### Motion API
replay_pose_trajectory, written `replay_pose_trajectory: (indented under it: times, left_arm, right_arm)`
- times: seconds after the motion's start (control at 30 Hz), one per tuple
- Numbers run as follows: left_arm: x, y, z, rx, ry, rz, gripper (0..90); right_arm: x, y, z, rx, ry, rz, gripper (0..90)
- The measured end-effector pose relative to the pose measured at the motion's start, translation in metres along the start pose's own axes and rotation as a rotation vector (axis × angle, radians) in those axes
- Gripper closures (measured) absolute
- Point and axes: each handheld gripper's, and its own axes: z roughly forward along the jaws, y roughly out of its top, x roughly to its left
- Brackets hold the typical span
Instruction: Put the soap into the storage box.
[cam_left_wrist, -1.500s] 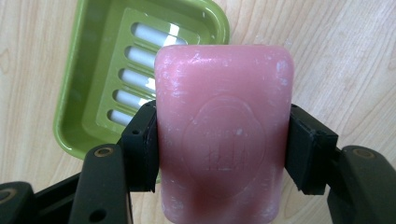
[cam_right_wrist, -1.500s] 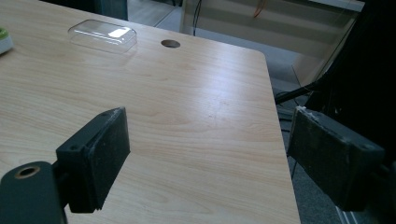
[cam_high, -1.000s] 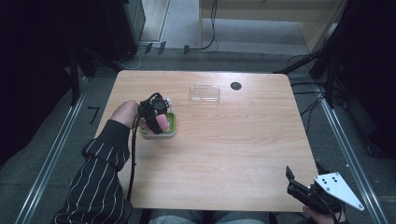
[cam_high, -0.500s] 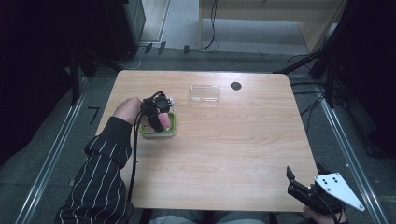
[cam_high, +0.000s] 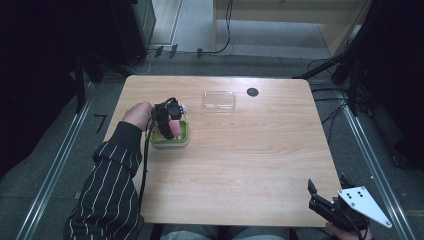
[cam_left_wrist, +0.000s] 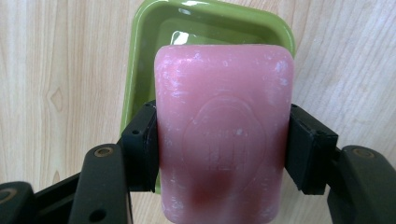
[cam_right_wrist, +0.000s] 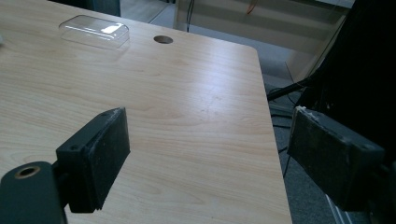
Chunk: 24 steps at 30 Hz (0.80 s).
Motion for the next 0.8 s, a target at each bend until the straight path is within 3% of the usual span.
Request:
replay_pose_trajectory:
  times: [0.8]
  left_arm:
    - [0.009,0.008,0.026,0.057,0.02,0.067,38.8]
  right_arm:
    - [-0.001,0.0,-0.001,0.001,-0.006,0.004,13.7]
